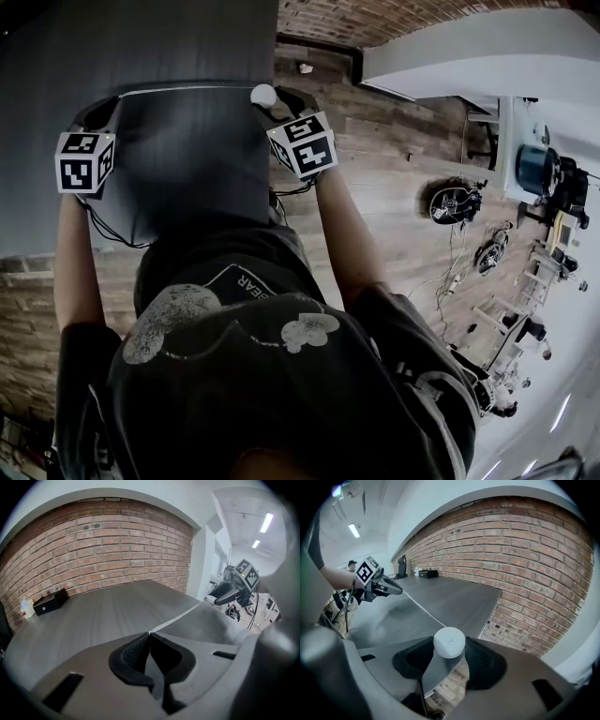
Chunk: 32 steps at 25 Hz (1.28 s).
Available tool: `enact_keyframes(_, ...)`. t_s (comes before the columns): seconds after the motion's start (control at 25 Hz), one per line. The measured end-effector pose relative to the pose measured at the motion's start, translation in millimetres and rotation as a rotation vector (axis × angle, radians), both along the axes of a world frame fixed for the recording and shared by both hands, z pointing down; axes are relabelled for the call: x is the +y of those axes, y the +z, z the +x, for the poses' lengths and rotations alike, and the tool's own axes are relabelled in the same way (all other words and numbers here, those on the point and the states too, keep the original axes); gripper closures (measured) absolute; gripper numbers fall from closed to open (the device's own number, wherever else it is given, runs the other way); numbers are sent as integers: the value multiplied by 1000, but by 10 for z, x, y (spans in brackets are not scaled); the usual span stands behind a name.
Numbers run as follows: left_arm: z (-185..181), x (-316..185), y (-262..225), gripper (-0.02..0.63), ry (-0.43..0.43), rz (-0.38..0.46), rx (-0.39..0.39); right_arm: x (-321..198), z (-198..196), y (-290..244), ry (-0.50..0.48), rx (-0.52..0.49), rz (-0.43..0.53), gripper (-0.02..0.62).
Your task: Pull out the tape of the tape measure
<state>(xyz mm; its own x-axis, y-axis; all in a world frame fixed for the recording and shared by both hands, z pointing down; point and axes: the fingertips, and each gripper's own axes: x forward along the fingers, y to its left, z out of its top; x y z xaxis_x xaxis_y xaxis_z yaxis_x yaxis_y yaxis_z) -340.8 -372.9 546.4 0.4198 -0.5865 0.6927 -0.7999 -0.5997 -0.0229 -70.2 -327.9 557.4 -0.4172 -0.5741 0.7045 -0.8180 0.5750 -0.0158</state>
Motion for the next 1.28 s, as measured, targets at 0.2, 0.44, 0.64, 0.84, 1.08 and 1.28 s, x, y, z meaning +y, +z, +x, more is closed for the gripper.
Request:
enact_keyframes(0.2,4,-19,231,595,19,-33,-19,-31,3,162,-2,14,-33,367)
enact_keyframes(0.44,15,-21,391,594,20,-56,-17,-30,20,284,3,27,-46,367)
enact_keyframes(0.64,37,-30,469,594,24,-56,-39,-47,41,338,8,45,-51,367)
enact_keyframes(0.84,55,5,549,594,16,-63,-48,-4,50,405,8,44,-44,367)
enact_keyframes(1.08,5,-25,532,550,-34,-36,-62,-44,77,392,43,25,-21,365)
enact_keyframes(1.28,-96,1,370,431,-116,20,-48,-9,112,271,47,-15,0,334)
